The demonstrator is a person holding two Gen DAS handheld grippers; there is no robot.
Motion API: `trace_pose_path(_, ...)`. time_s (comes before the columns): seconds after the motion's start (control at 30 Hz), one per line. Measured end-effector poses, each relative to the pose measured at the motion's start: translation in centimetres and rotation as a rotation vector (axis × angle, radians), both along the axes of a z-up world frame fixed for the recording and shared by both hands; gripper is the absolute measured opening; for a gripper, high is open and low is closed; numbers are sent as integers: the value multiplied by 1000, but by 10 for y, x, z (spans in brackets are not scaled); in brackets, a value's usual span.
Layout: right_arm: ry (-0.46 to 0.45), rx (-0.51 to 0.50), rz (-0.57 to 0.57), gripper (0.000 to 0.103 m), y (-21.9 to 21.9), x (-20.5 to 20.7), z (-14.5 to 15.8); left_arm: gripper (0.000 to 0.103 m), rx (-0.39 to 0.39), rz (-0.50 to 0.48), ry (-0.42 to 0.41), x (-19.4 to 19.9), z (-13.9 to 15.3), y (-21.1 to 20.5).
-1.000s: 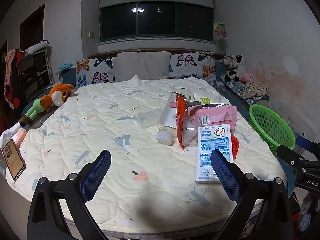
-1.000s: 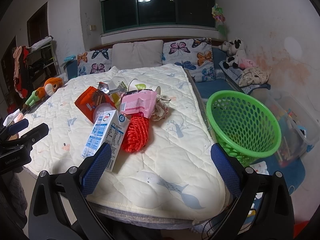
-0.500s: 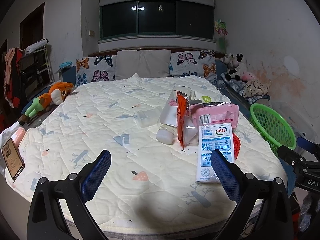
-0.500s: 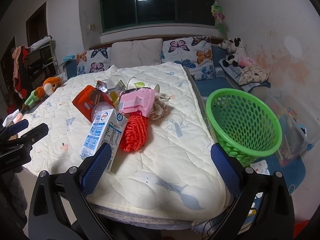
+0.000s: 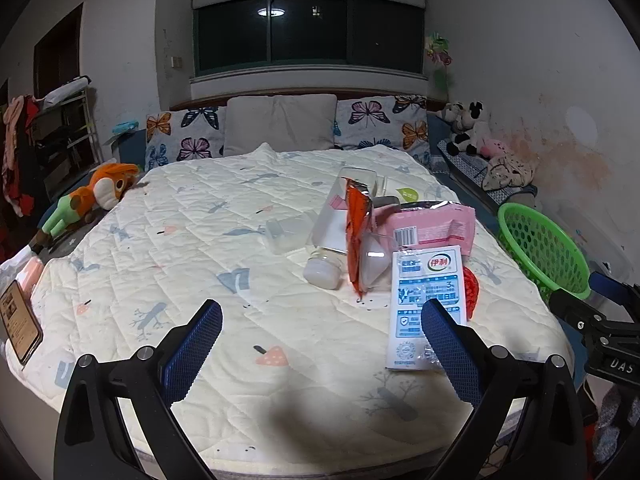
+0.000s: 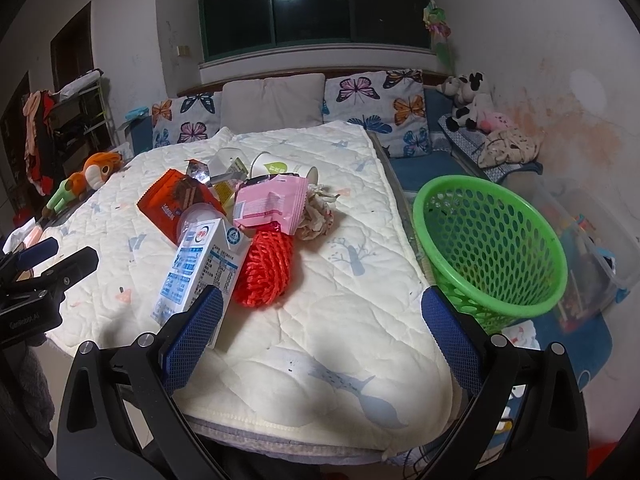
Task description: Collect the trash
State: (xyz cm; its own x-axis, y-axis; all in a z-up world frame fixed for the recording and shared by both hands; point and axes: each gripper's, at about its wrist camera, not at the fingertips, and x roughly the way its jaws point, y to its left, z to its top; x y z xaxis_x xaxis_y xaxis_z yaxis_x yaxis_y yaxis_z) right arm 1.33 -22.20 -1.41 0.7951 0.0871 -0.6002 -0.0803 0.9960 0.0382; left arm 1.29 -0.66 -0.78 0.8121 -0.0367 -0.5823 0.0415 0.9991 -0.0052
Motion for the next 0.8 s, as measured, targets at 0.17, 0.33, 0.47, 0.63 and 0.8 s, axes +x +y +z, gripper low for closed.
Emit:
trace_pose_path(0.17, 7, 0, -2, 98, -3, 7, -2, 97, -7, -18, 20, 8, 3, -5)
trace_pose_path(0.33, 9, -1, -7, 98, -8, 12, -2, 97, -18, -40, 33, 14, 1, -7)
trace_pose_path(0.47, 10, -3, -10, 98, -12, 18, 0, 97, -42, -69, 52, 21, 1, -10)
trace_pose_path(0.63, 12, -8, -13, 98, -16, 24, 0, 97, -81, -136, 84, 28, -2, -19)
trace_pose_path(0.8, 25, -7, -17, 98, -21, 32, -3, 97, -126, -212, 136, 44, -9, -30)
